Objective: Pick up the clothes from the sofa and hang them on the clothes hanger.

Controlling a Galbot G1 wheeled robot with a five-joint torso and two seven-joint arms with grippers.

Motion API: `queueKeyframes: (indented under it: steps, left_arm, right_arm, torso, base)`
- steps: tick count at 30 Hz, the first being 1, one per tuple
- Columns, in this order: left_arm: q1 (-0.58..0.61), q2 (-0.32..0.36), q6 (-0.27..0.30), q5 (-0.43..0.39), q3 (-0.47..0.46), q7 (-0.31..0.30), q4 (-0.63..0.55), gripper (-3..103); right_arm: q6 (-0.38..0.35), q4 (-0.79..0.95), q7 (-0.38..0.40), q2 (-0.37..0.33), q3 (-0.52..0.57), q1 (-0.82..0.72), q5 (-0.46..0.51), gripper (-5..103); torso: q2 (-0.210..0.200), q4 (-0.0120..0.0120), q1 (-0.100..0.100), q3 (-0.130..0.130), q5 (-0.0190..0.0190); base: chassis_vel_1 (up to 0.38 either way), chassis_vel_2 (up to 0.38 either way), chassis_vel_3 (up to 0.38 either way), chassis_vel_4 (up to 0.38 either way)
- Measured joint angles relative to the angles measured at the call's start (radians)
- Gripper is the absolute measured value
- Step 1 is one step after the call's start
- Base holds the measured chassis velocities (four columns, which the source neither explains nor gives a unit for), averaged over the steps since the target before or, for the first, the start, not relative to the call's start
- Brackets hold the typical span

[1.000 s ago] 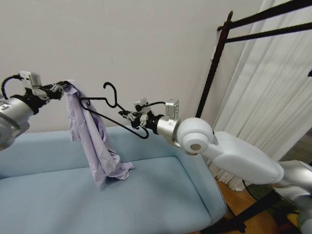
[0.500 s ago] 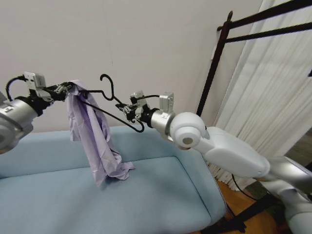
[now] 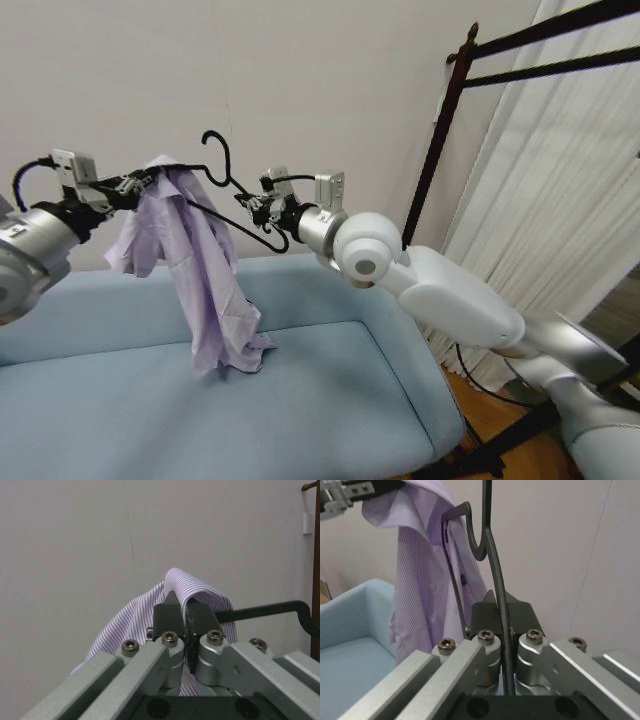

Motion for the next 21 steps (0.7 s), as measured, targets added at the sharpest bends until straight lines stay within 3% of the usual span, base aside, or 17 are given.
queueKeyframes:
  steps: [6,21]
  left_arm:
    - [-0.009,-0.005,-0.002,0.000,0.005,0.001,-0.004,1]
    - [0.071,-0.027,-0.004,0.009,-0.049,0.008,-0.052,1]
  right_arm:
    - [0.004,-0.009,-0.003,0.006,-0.003,-0.001,-0.007,2]
    - [0.021,-0.146,-0.006,0.133,0.016,0.070,-0.018,2]
  torso:
    - [0.000,0.0001,0.000,0.000,0.0000]
    - [0.000,0.0003,0.000,0.000,-0.0002]
  base:
    - [0.000,0.000,0.000,0.000]
    - [0.000,0.000,0.000,0.000]
